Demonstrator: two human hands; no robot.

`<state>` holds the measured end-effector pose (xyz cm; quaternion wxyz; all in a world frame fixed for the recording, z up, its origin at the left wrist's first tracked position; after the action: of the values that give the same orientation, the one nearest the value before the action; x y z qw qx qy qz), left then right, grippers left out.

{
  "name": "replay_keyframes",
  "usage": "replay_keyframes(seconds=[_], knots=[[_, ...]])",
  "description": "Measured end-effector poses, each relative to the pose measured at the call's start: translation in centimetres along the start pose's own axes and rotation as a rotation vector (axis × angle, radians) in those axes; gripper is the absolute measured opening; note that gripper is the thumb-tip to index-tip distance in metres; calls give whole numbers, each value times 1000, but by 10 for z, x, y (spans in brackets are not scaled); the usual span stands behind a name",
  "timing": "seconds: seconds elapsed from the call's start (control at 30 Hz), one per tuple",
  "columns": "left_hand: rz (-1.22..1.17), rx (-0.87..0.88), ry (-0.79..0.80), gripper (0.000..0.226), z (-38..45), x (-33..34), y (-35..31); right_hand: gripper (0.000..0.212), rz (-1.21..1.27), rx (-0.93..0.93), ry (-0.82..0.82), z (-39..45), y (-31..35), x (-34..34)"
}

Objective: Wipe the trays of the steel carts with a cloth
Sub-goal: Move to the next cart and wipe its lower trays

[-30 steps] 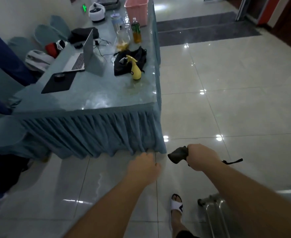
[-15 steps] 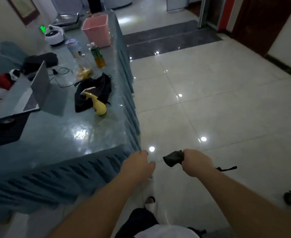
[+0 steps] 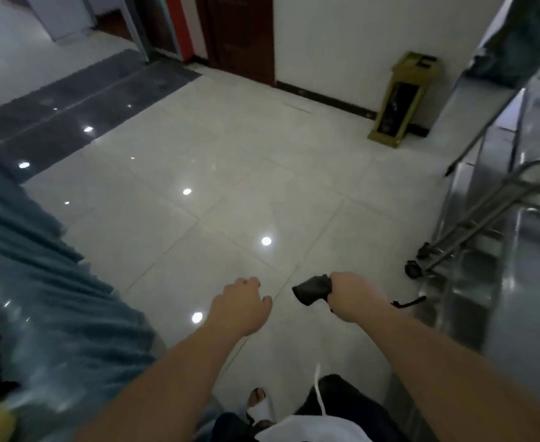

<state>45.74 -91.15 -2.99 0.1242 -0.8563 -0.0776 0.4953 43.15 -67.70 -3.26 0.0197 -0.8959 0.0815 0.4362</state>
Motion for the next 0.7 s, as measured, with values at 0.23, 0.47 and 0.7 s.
replay_keyframes(seconds=[0.23,0.47,0.7], knots=[[247,247,120,59,108,-36,-69,27,96,247,105,46,-75,-17],[389,389,110,58,232,-87,-172,28,272,367,44,140,-148,-94],[443,472,56,56,333,-148,-266,25,317,351,-27,227,-184,-204]])
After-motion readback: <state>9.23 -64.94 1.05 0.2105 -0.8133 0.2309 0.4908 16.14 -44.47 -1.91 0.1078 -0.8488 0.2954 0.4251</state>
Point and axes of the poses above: each hand's wrist, its own z-axis towards the middle knuckle, its own x-axis out of the palm, y = z × x, the point moved 7 cm from there along z, towards the middle knuckle, and after that the axes turned 8 degrees about x, right-handed, at the moved point
